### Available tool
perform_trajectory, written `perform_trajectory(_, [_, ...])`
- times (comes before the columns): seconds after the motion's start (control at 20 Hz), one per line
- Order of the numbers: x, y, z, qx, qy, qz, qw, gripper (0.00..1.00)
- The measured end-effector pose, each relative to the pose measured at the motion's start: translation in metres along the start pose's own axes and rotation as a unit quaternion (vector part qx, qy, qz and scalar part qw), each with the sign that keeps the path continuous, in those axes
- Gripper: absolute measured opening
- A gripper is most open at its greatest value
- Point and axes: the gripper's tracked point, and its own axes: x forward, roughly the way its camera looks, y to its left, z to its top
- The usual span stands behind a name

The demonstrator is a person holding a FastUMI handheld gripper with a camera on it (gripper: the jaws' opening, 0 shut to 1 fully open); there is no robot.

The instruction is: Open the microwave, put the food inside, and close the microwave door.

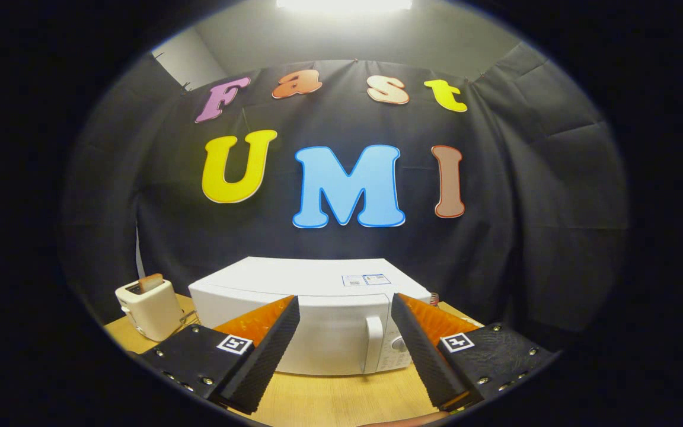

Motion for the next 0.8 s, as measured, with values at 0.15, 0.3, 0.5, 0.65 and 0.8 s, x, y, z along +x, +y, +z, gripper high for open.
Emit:
perform_trajectory(0.15, [0.024,-0.01,-0.021,0.005,0.01,-0.011,1.0,1.0])
perform_trajectory(0.3, [0.044,-0.015,-0.046,-0.007,0.024,-0.016,1.0,0.99])
perform_trajectory(0.5, [0.062,-0.015,-0.067,-0.021,0.028,-0.014,0.999,0.97])
perform_trajectory(0.65, [0.071,-0.019,-0.062,-0.028,0.0,-0.012,1.0,0.82])
perform_trajectory(0.8, [0.077,-0.021,-0.067,-0.017,-0.001,-0.024,1.0,0.65])
